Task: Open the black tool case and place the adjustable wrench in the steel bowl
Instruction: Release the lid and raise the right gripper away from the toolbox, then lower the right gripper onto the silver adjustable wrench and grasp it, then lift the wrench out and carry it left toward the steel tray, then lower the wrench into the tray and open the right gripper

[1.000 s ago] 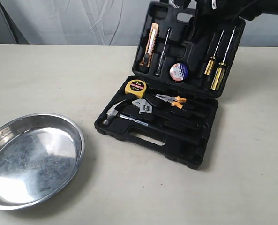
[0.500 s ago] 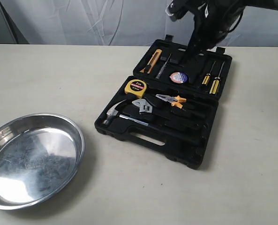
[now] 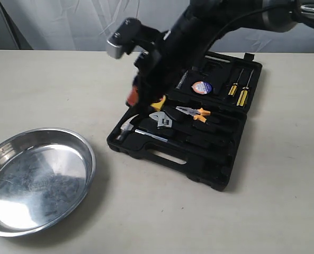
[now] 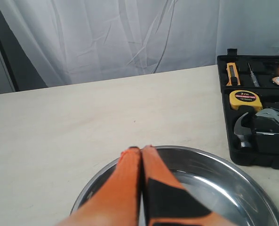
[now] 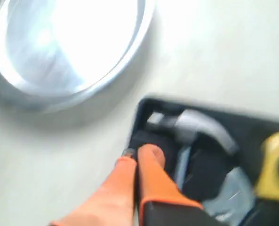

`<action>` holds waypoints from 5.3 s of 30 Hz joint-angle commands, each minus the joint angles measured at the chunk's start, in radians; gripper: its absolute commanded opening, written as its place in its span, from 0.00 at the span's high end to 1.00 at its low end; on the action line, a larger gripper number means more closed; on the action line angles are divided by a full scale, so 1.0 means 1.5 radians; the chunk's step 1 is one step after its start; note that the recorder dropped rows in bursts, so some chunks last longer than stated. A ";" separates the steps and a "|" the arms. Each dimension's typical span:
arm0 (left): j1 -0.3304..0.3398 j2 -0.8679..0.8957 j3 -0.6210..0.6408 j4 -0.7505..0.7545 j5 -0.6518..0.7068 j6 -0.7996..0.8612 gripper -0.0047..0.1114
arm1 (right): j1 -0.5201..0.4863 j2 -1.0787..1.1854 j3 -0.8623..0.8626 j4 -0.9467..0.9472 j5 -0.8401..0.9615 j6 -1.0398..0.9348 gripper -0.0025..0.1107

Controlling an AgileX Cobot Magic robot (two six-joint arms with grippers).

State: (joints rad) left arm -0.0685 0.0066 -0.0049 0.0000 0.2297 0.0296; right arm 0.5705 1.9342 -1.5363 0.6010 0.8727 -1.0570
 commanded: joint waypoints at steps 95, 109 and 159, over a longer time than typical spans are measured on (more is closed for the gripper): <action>-0.004 -0.004 0.003 0.000 -0.004 0.000 0.96 | -0.035 0.188 0.001 -0.401 -0.008 0.304 0.98; -0.004 -0.004 0.003 0.000 -0.002 0.000 0.96 | -0.035 0.069 0.001 -0.392 -0.032 0.304 0.98; -0.004 -0.004 0.003 0.000 -0.004 0.000 0.96 | 0.260 0.256 -0.216 -0.060 -0.115 0.162 0.98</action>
State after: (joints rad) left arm -0.0685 0.0066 -0.0049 0.0000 0.2297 0.0296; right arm 0.9531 2.3126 -1.8477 0.4973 0.7138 -0.8122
